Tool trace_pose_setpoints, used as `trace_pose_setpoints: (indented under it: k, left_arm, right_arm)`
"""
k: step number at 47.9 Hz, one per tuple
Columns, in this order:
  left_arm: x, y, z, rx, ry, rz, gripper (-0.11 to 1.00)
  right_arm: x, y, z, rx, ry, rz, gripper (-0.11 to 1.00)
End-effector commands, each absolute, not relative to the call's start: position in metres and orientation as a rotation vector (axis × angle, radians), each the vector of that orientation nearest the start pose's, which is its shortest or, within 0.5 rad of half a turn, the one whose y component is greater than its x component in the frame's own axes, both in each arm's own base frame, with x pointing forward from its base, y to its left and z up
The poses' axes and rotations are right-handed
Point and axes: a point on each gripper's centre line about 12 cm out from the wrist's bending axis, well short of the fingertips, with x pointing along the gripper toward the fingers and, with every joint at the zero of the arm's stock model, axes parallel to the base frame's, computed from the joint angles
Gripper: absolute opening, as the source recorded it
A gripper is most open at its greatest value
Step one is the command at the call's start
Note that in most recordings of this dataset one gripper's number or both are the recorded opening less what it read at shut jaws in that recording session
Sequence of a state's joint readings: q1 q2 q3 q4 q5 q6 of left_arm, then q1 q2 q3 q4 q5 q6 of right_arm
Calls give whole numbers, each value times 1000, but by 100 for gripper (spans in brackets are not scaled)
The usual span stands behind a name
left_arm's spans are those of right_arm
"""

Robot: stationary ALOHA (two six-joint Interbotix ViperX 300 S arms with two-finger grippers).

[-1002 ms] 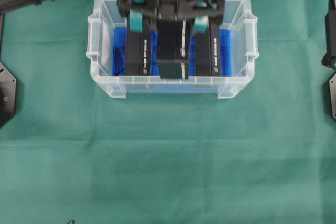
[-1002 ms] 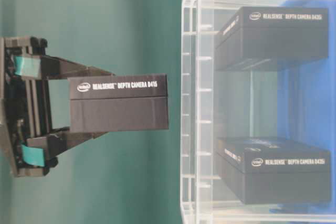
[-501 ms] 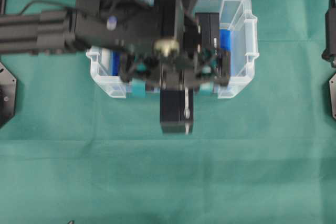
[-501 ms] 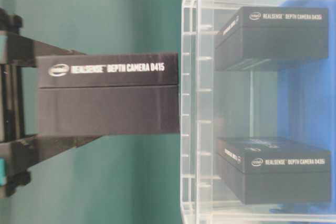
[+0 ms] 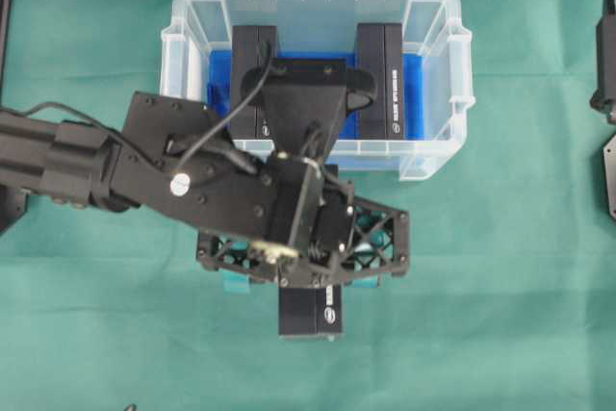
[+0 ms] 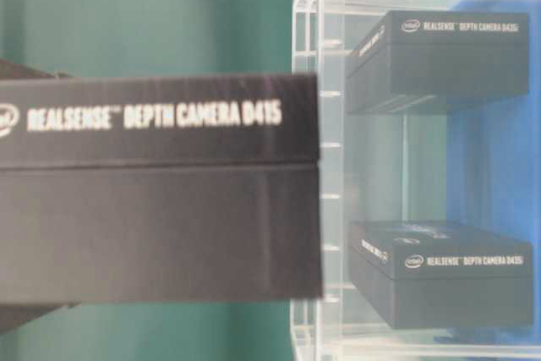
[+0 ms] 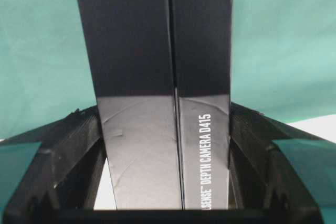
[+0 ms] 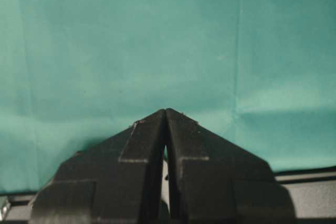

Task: Take the box out of the case with the left arm.
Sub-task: 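Pull the middle box up and out toward the front of the case, then lower the held box onto the cloth in front of the case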

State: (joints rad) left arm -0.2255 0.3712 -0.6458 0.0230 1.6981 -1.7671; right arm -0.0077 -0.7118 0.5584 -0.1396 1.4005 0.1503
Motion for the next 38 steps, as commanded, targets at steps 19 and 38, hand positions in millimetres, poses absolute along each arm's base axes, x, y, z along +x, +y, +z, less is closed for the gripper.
trace_pose_setpoints:
  k: [19,38]
  left_arm:
    - [446,-101,368,-1279,1071,1031,60]
    - [451,-103,317,-1285,1045,1004,60]
  right_arm:
    - [184,-18,334,28,1214,-206,3]
    - [185,-18,334,31,1214,-207,3]
